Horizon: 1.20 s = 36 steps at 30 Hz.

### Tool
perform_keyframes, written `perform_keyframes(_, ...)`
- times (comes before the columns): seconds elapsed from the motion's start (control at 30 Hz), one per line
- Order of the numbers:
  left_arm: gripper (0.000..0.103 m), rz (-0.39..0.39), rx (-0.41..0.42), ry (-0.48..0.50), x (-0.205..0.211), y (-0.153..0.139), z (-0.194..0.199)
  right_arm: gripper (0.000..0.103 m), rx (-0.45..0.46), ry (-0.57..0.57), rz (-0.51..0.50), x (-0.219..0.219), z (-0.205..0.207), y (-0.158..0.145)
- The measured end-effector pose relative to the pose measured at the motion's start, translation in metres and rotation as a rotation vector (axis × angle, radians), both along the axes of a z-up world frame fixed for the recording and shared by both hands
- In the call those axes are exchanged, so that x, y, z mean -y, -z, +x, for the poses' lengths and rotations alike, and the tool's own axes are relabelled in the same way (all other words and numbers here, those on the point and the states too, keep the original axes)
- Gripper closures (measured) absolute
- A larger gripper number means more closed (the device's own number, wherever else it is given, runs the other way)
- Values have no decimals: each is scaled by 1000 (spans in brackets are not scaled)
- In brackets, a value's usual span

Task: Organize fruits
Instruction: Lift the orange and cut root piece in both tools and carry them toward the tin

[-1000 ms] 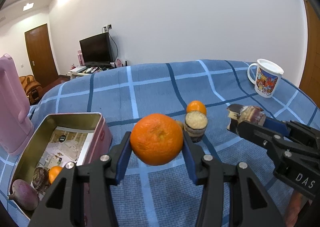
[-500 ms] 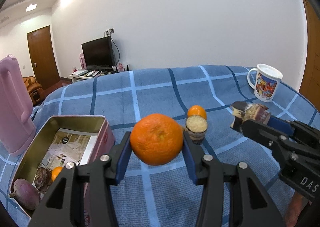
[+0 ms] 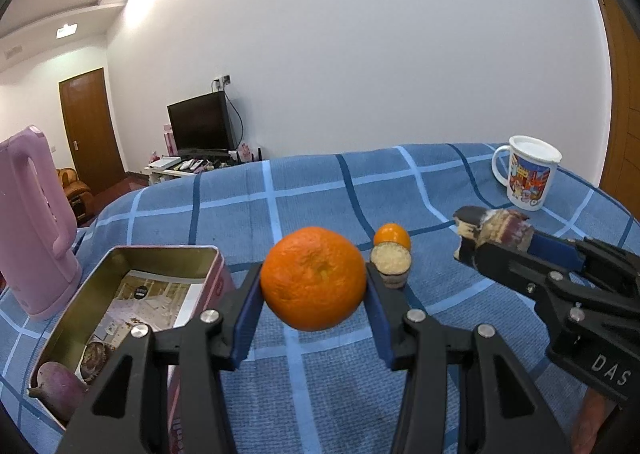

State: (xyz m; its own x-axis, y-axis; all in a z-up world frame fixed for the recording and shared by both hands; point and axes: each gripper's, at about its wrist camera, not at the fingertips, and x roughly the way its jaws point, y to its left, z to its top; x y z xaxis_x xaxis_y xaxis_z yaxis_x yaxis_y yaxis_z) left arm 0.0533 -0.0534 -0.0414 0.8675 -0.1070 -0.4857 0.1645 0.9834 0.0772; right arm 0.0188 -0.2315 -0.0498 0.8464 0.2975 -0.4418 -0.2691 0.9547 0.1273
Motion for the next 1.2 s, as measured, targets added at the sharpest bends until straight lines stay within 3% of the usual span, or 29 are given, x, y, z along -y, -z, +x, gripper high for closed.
perform_keyframes(1.2,53,2,34,0,-2,-5,-15,62,128,-20,-90,-21,-28,-8)
